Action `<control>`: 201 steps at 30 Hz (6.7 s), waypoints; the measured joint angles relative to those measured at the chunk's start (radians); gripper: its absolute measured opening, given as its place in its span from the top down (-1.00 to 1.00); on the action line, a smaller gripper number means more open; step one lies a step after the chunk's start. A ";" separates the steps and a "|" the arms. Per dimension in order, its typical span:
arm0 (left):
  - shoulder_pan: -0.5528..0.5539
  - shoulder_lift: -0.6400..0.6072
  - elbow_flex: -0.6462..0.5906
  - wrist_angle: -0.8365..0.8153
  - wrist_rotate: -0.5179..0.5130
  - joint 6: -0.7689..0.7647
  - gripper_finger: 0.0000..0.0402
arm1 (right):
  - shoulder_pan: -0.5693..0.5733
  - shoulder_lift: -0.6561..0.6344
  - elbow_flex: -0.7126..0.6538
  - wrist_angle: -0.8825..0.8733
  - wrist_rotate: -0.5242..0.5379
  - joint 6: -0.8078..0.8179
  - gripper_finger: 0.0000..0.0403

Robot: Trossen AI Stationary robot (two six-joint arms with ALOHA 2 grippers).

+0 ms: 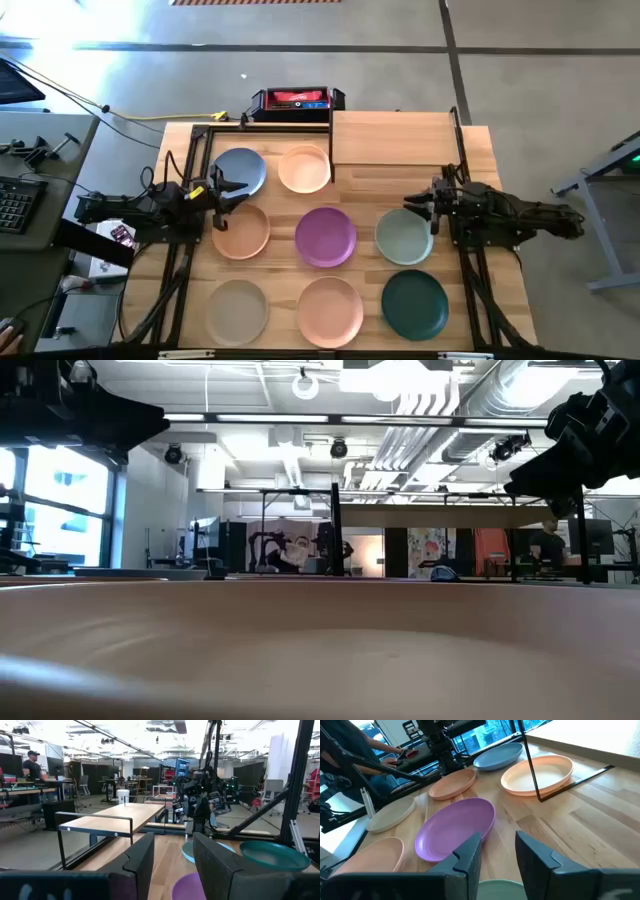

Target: Place and stack plates onto a shelf

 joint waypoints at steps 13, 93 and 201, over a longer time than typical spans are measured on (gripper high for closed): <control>0.000 0.000 0.000 0.000 0.000 0.000 0.37 | 0.000 0.000 0.000 0.000 0.000 0.000 0.49; 0.000 0.000 0.000 0.239 -0.035 -0.205 0.37 | 0.000 0.000 0.000 0.000 0.000 0.031 0.49; 0.000 0.515 0.594 -0.211 -0.299 -0.246 0.37 | 0.197 1.281 0.827 -0.576 -0.200 0.335 0.43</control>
